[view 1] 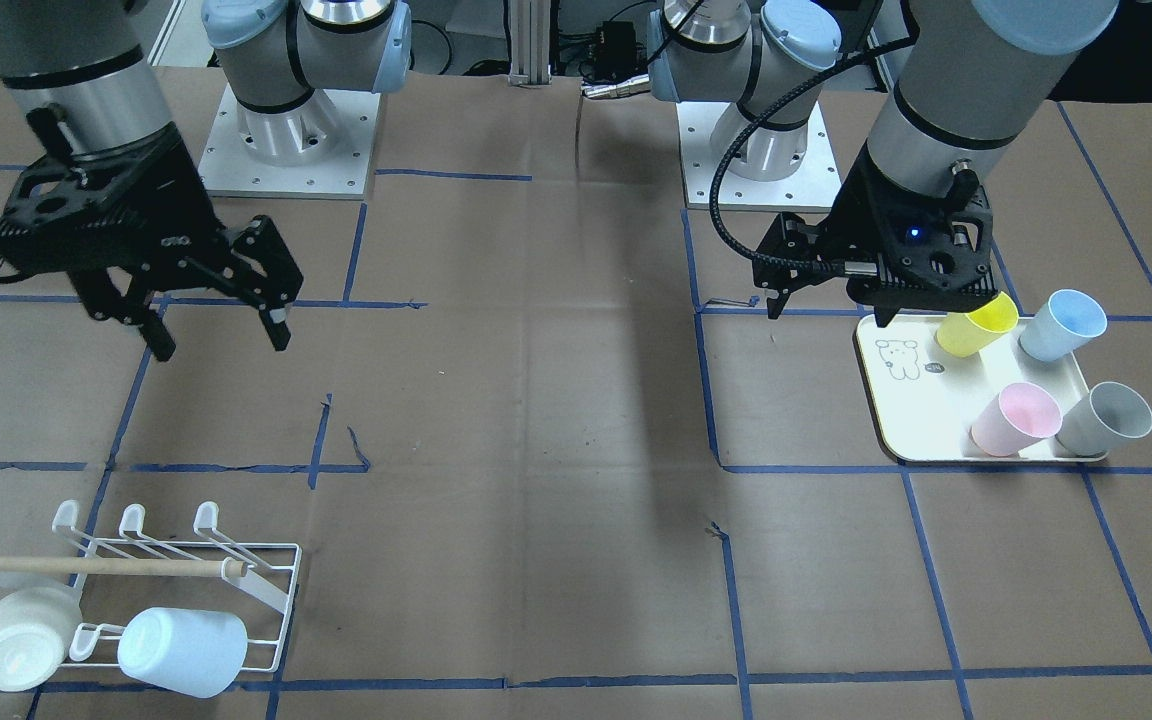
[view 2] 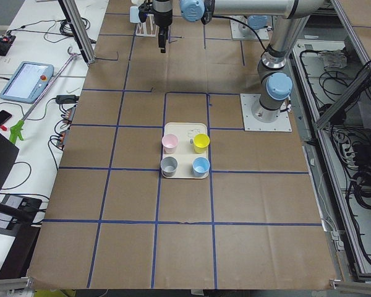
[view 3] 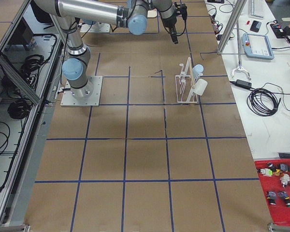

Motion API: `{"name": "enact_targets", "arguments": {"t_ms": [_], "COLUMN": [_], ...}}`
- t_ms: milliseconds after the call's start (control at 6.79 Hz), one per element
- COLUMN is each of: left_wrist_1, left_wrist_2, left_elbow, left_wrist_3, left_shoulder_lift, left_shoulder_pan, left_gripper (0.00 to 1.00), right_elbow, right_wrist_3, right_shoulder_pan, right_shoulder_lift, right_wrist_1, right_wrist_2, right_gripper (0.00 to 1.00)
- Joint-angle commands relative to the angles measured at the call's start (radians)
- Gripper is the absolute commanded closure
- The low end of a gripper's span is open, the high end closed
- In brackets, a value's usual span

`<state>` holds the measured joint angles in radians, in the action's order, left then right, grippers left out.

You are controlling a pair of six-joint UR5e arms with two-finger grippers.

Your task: Transfer IKEA cup to right arm and place on rack

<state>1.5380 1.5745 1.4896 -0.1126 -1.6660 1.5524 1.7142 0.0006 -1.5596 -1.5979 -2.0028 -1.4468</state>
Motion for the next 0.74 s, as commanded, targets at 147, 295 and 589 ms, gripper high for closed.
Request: {"name": "enact_targets", "arguments": {"t_ms": [147,295,589], "left_wrist_1": [-0.002,-0.001,-0.001], "left_wrist_2": [0.001,0.001,0.004], "left_elbow": [0.001,0.001,0.003], "left_wrist_3": [-0.024,-0.039,-0.065], "left_shoulder_lift": [-0.001,0.002,0.003], "left_shoulder_pan": [0.025,0.023,0.014], "left_gripper": [0.0,0.0,0.0], "right_elbow": [0.001,0.004,0.007], "right_wrist_3": [0.076,0.076,0.076], "right_shoulder_pan": [-0.083,-0.085,-0.085], "right_shoulder_lift": [-0.114,-0.12,-0.12], "right_wrist_1": [0.281,0.285,0.285], "right_wrist_2": [-0.087,-0.101,-0.103], "right_gripper": [0.0,0.0,0.0]}}
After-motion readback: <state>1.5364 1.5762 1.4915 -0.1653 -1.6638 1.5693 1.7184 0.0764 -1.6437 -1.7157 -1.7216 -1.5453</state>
